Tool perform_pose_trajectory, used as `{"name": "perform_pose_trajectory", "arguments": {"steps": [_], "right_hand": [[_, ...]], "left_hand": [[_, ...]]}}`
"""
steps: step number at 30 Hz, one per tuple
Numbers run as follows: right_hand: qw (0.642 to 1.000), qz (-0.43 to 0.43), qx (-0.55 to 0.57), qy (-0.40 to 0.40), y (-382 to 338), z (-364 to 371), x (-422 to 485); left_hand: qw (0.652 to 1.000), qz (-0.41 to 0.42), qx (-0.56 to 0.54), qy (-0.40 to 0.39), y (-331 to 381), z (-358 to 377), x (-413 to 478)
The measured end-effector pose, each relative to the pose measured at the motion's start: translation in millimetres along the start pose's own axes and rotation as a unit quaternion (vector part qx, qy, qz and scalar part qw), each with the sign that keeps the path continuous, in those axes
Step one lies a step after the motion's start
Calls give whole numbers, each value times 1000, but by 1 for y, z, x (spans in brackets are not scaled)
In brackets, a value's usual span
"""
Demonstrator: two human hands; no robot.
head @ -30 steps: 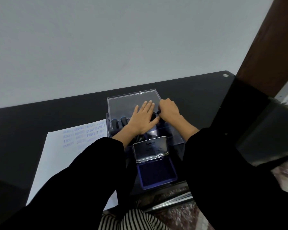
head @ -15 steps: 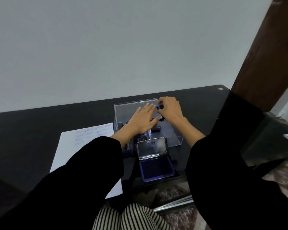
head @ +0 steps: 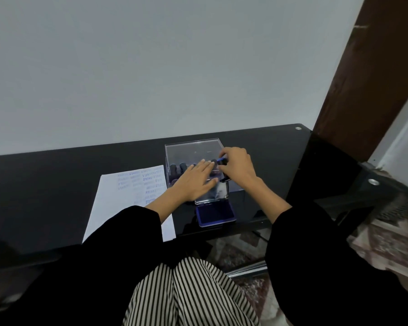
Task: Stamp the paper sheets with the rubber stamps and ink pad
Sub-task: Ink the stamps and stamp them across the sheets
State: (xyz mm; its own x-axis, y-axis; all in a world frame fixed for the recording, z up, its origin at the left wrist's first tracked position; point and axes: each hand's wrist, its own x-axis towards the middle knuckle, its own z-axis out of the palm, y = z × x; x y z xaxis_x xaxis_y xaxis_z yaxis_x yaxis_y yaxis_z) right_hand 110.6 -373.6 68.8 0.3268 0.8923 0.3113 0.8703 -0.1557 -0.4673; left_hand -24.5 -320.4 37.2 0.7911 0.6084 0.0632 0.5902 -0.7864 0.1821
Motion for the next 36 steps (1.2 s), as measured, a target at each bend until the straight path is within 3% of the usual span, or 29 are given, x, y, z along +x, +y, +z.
{"name": "perform_pose_trajectory", "arguments": {"steps": [12,19,28,36], "right_hand": [[997,20,48,-49,5,30,-72],[996,41,71,-44,9,44,-86],[995,-51,-13,-85,23,69,-89],[997,-65,-1,-47,29,85,-88]], "left_hand": [[993,-28,-76,82,2,57,-80],[991,-117,-58,19,2,87,-92],[989,-140,-22,37,1,110,-85],[984,-144,-34,102,1,123,-85]]}}
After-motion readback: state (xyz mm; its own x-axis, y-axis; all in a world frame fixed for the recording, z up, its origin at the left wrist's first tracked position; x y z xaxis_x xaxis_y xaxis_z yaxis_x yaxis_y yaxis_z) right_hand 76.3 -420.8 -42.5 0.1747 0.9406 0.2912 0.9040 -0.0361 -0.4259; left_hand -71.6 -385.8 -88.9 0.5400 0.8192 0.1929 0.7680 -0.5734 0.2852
